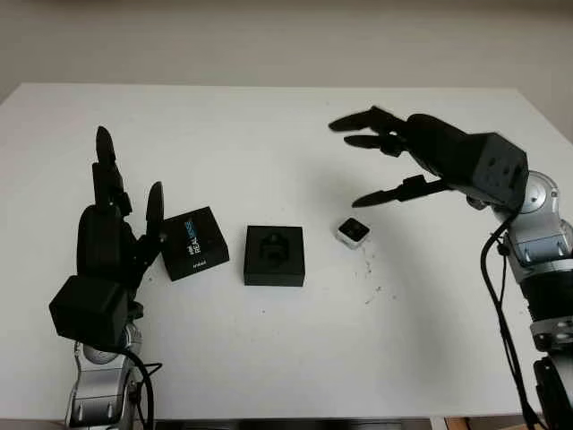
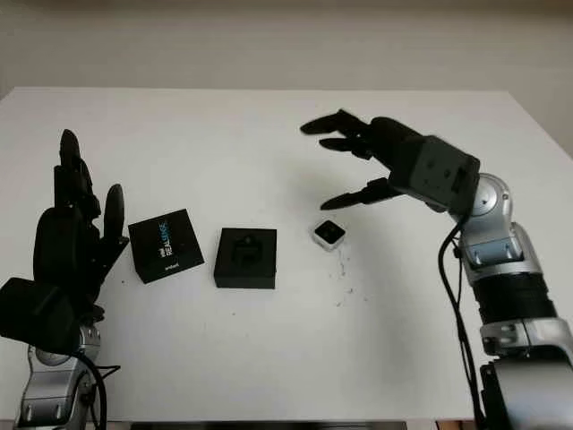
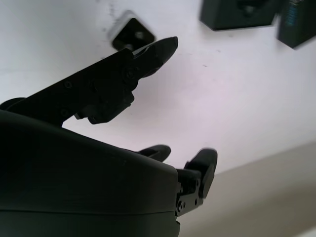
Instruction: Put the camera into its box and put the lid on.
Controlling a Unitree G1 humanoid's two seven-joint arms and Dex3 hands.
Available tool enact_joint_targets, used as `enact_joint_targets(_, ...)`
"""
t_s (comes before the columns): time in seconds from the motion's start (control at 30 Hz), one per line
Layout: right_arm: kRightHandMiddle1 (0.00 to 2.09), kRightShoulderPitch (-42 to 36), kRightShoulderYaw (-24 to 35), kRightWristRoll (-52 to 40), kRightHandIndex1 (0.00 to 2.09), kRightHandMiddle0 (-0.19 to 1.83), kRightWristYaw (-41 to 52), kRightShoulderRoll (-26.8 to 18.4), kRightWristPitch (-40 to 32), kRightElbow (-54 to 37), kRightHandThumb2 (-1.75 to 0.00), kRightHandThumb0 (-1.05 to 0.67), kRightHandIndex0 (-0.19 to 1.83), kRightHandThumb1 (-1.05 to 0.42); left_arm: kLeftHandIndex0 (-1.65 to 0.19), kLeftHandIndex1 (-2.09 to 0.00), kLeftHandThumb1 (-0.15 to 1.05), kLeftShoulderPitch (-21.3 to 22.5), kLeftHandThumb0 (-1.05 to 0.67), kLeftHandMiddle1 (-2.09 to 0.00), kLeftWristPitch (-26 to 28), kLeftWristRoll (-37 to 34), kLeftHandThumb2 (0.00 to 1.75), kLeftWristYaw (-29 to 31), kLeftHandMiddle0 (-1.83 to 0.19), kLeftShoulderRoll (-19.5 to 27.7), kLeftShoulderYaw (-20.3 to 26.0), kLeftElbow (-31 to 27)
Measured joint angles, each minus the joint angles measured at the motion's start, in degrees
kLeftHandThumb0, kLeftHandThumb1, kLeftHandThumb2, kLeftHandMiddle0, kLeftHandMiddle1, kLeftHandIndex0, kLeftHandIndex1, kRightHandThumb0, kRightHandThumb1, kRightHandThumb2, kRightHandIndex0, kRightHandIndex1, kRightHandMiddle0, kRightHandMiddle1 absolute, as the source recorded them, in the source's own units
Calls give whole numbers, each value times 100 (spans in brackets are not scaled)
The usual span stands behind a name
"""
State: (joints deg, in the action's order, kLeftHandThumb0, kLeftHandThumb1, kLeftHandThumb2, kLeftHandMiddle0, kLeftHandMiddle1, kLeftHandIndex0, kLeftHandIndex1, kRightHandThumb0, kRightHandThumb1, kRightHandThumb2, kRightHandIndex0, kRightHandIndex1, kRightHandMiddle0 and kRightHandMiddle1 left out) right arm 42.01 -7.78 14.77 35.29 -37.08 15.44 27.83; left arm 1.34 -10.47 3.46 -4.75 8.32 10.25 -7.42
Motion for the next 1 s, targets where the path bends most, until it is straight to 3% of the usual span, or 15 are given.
enact_joint_targets(0.17, 11, 88, -460, 878, 10, 38, -15, -318, 365, 65, -5, -23, 38, -74, 10, -6, 105, -6, -65, -5, 15, -7, 53, 14, 11, 0, 2, -15)
enact_joint_targets(0.5, 8, 72, -873, 1698, 7, 40, -238, -609, 1241, 28, -6, -25, 36, -75, 11, -5, 105, -8, -66, -5, -6, -68, 53, 67, 11, 13, 8, 27)
enact_joint_targets(0.67, 9, 72, -948, 1848, 10, 45, -554, -610, 1530, 278, -6, -31, 41, -78, 10, -5, 105, -9, -65, -5, -3, -28, 53, 66, 11, 32, 8, 29)
enact_joint_targets(0.83, 15, 75, -1013, 1965, 17, 54, -1455, -515, 2165, 900, -6, -34, 55, -77, 10, -5, 105, -30, -67, -6, 31, -3, 53, 69, 11, 34, 8, 31)
enact_joint_targets(1.0, 18, 93, -1212, 2190, 19, 54, -2099, -292, 2439, 1502, -6, -38, 57, -80, 11, -5, 105, -43, -67, -5, 84, 1, 52, 70, 11, 40, 6, 33)
